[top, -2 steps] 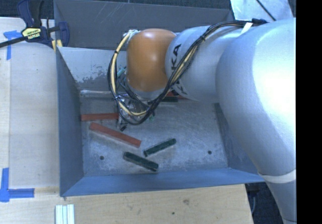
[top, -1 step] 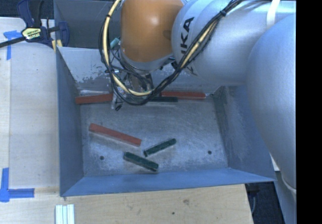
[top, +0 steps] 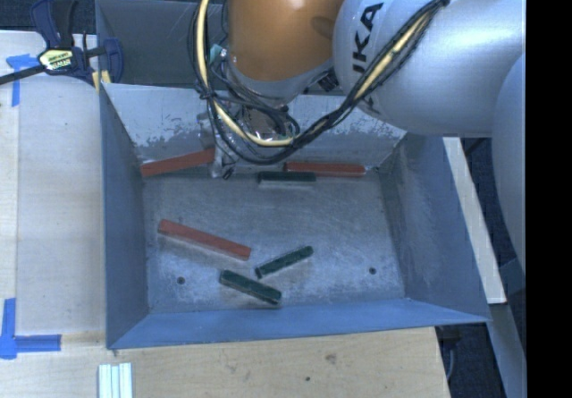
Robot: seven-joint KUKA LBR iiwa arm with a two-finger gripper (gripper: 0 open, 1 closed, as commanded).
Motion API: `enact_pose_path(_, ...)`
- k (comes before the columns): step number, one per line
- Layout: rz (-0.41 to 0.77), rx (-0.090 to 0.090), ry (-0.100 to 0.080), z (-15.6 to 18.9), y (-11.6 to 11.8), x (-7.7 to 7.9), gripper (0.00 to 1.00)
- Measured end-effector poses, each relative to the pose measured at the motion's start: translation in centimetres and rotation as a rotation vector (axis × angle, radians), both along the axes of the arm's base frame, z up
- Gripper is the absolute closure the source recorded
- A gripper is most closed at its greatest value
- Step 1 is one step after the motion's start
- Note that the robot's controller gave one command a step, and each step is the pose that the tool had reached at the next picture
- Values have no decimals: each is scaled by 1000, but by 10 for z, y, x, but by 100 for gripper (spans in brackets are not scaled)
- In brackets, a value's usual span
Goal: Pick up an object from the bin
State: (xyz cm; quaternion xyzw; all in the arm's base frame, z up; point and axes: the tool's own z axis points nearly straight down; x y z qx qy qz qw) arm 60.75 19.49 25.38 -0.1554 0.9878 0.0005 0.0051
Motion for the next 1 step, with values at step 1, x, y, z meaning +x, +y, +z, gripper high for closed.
enact_pose_path(1, 134, -2, 0, 49, -40, -18, 100)
